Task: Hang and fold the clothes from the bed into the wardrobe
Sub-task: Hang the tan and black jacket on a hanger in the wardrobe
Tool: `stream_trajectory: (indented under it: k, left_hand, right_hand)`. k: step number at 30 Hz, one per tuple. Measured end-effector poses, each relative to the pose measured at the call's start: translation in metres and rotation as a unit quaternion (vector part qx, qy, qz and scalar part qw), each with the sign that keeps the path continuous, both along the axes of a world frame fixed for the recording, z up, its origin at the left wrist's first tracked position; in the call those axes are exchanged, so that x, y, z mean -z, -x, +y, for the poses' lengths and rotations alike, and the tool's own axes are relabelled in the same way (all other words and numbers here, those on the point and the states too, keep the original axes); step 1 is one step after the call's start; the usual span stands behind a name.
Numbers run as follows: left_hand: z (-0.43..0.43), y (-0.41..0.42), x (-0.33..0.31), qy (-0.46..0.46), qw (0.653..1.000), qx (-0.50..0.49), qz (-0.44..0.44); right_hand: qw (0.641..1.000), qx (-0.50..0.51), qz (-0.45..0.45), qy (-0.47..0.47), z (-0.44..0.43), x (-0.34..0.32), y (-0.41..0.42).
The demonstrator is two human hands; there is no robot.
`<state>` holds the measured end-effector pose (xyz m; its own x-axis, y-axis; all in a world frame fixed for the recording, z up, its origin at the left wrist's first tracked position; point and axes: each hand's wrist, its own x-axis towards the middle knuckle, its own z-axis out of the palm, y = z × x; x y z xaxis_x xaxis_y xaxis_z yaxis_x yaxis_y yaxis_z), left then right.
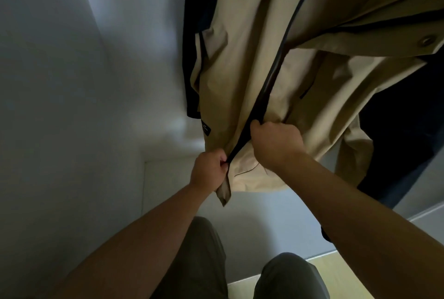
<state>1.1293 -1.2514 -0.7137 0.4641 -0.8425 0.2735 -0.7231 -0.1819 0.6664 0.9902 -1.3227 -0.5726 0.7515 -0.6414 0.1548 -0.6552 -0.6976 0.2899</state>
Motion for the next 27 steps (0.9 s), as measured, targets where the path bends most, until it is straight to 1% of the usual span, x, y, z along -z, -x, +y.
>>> stream_trajectory:
  k: [2, 3, 5, 10, 12, 14, 15, 16, 18, 19, 20, 21, 22, 23, 24, 26, 27]
  left_hand:
    - [-0.002, -0.002, 0.000, -0.007, 1.000, -0.003, -0.003]
    - [-0.003, -0.003, 0.000, -0.008, 1.000, -0.005, -0.001]
    - [-0.005, -0.004, 0.001, -0.007, 1.000, -0.009, 0.005]
    - [-0.007, -0.007, 0.007, -0.011, 1.000, -0.015, 0.020]
    - [-0.007, -0.009, 0.007, -0.009, 0.999, -0.019, 0.030]
    - [-0.007, -0.013, 0.006, -0.008, 0.999, -0.022, 0.036]
    - [-0.007, -0.014, 0.006, -0.005, 0.999, -0.021, 0.036]
    - [-0.007, -0.015, 0.005, -0.002, 0.999, -0.018, 0.035]
    - [-0.007, -0.014, 0.004, -0.004, 1.000, -0.005, 0.030]
    - [-0.007, -0.013, 0.004, -0.008, 1.000, 0.001, 0.024]
    - [-0.008, -0.011, 0.004, -0.012, 1.000, 0.005, 0.018]
    - [-0.008, -0.011, 0.004, -0.015, 1.000, 0.006, 0.015]
    - [-0.007, -0.010, 0.005, -0.016, 1.000, 0.005, 0.016]
    - [-0.007, -0.010, 0.005, -0.016, 1.000, 0.003, 0.018]
    - [-0.006, -0.009, 0.005, -0.016, 1.000, 0.003, 0.019]
    - [-0.005, -0.008, 0.005, -0.015, 1.000, 0.010, 0.016]
    - [-0.004, -0.006, 0.005, -0.012, 1.000, 0.013, 0.012]
  right_hand:
    - [0.993, -0.082, -0.011, 0.085, 0.004, 0.006, 0.015]
    - [0.981, -0.133, -0.023, 0.136, 0.004, 0.009, 0.023]
    - [0.957, -0.210, -0.035, 0.198, 0.003, 0.011, 0.036]
    - [0.930, -0.273, -0.033, 0.242, -0.007, 0.004, 0.043]
    - [0.914, -0.307, -0.046, 0.261, -0.013, 0.008, 0.049]
    - [0.909, -0.317, -0.038, 0.269, -0.018, 0.019, 0.061]
    - [0.915, -0.301, -0.026, 0.266, -0.019, 0.024, 0.068]
    - [0.930, -0.267, -0.009, 0.254, -0.019, 0.029, 0.074]
    - [0.974, -0.140, 0.030, 0.175, -0.016, 0.033, 0.078]
    - [0.988, -0.069, 0.043, 0.133, -0.013, 0.032, 0.075]
    - [0.994, -0.015, 0.034, 0.104, -0.010, 0.032, 0.071]
    - [0.997, 0.027, -0.002, 0.071, -0.008, 0.029, 0.065]
    - [0.995, 0.063, -0.064, 0.036, -0.008, 0.025, 0.060]
    - [0.985, 0.101, -0.137, -0.009, -0.008, 0.021, 0.054]
    - [0.965, 0.133, -0.217, -0.062, -0.009, 0.016, 0.050]
    - [0.902, 0.185, -0.356, -0.161, -0.010, 0.013, 0.043]
    - [0.874, 0.206, -0.399, -0.183, -0.007, 0.016, 0.040]
